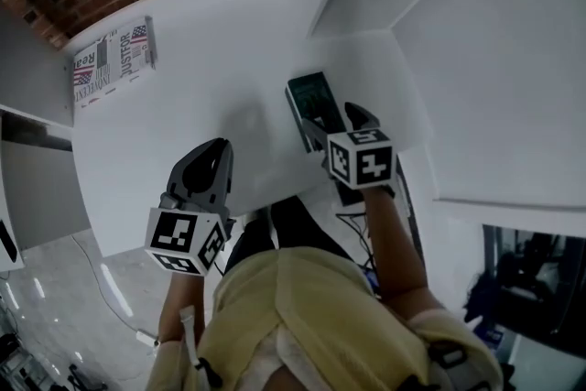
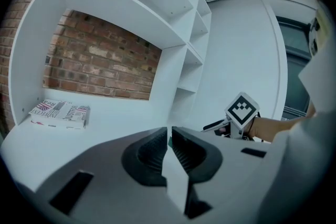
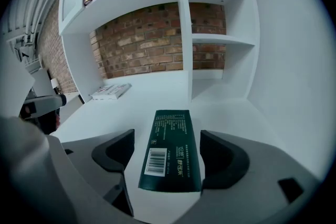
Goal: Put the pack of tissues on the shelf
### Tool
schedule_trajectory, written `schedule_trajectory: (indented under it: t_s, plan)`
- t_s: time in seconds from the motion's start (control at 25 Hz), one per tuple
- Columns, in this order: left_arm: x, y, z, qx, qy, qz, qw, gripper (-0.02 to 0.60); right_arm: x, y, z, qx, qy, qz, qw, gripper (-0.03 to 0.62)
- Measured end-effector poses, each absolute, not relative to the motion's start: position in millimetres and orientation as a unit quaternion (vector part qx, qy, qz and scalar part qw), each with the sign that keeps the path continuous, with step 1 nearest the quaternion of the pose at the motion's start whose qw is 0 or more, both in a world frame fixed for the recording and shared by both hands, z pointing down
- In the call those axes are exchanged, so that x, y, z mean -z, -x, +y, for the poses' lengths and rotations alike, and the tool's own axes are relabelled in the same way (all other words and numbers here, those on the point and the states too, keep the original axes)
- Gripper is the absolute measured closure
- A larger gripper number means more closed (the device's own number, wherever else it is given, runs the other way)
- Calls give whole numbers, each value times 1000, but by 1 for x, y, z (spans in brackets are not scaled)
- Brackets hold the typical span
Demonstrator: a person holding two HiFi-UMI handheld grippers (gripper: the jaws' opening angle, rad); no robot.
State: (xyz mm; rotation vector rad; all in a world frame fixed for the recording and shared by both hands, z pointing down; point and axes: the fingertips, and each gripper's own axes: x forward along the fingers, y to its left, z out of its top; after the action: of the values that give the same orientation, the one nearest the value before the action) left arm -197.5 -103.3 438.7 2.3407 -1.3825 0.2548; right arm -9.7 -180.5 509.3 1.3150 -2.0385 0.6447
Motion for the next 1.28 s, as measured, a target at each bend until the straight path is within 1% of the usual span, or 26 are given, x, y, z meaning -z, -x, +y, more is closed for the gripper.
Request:
schedule_trajectory:
  t_s: [0.28,0.64,0.84,1.28]
  plan:
    - [-449,190,-124,-94,-833,-500,220,554,-534,14,-199,-283,-484,-765,319,238]
    - [-458,195,-144,-89,-825,-508,230,554,-554,13,-214,-300,-481,-746,349,236]
    - [-461,205,-155,-76,-817,-523,231,554,-557,16,-221,-303,-477,-741,362,229]
    - [-471,206,-166,-72,-816,-515,252,554,-564,21,-225,-331,-469,-724,383,224]
